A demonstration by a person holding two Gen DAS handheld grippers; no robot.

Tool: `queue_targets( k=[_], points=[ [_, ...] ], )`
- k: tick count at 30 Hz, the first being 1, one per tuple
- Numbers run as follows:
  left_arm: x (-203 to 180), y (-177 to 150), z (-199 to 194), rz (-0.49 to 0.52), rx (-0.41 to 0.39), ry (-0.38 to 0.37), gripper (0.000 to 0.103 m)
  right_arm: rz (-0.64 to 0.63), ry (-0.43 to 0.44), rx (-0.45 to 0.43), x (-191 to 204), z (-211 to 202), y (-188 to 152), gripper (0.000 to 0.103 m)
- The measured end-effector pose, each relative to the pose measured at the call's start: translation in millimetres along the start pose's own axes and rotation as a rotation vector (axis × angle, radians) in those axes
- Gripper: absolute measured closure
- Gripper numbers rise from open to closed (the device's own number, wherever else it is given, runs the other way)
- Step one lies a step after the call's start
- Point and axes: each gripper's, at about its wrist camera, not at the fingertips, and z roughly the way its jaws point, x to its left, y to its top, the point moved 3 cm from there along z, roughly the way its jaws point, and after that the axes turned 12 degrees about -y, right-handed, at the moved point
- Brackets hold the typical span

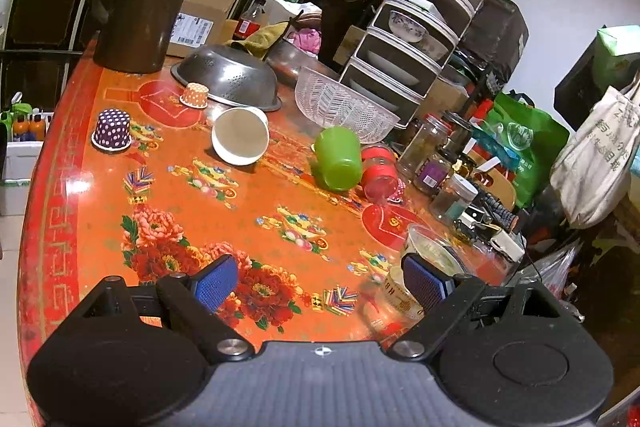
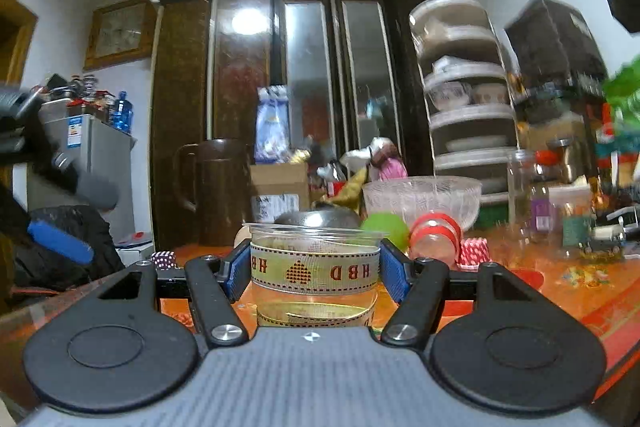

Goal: Flip cup upright
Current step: 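Rotate the held clear cup with the right gripper until its rim faces up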

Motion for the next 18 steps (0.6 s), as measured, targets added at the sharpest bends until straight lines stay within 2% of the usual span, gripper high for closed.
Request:
queue_targets(
  k=[4, 18],
  points=[
    [4, -3, 1, -0.016, -0.003, 0.002, 0.011, -0.159, -0.035, -0.126, 19, -11, -8, 0.037],
    [8, -9, 4, -0.029, -0.004, 0.007, 0.011, -0.102, 0.02, -0.117, 22, -14, -18, 0.037]
  ],
)
